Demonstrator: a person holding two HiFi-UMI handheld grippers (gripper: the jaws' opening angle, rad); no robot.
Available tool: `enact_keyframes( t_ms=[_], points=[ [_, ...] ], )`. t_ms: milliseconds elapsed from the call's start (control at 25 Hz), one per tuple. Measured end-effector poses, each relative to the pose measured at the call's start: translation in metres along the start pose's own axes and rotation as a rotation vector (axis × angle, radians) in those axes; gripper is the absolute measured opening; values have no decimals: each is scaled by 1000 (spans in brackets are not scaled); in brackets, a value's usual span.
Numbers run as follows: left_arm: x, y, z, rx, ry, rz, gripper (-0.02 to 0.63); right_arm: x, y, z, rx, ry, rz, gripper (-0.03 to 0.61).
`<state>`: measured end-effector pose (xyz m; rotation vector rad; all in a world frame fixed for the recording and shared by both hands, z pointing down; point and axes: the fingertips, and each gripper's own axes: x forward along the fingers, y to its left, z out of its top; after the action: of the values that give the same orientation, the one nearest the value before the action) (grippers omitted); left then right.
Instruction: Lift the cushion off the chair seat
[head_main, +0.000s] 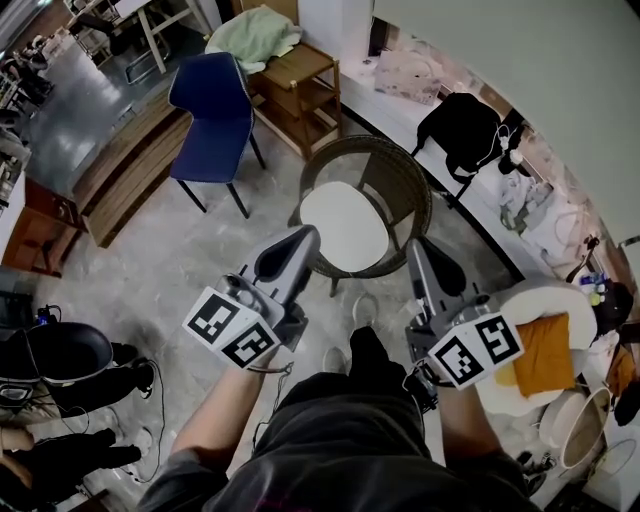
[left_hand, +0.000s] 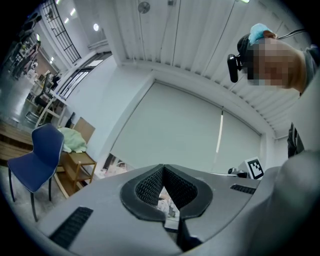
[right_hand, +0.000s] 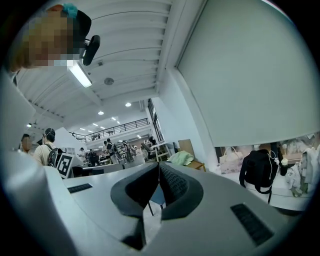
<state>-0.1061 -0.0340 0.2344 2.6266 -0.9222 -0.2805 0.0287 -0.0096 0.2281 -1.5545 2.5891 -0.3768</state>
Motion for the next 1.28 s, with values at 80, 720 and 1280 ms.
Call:
enact_keyframes(
  t_ms=[80,720,1280],
  points=[
    [7,8,-4,-2,3,3,9,8,-8,-5,4,4,-1,12],
    [88,86,-45,-47,64,51,9,95,-84,-44,47,90,20,12],
    [149,194,-126,-90,220,128,11,177,-180,-135,105,266,-5,12]
  ],
)
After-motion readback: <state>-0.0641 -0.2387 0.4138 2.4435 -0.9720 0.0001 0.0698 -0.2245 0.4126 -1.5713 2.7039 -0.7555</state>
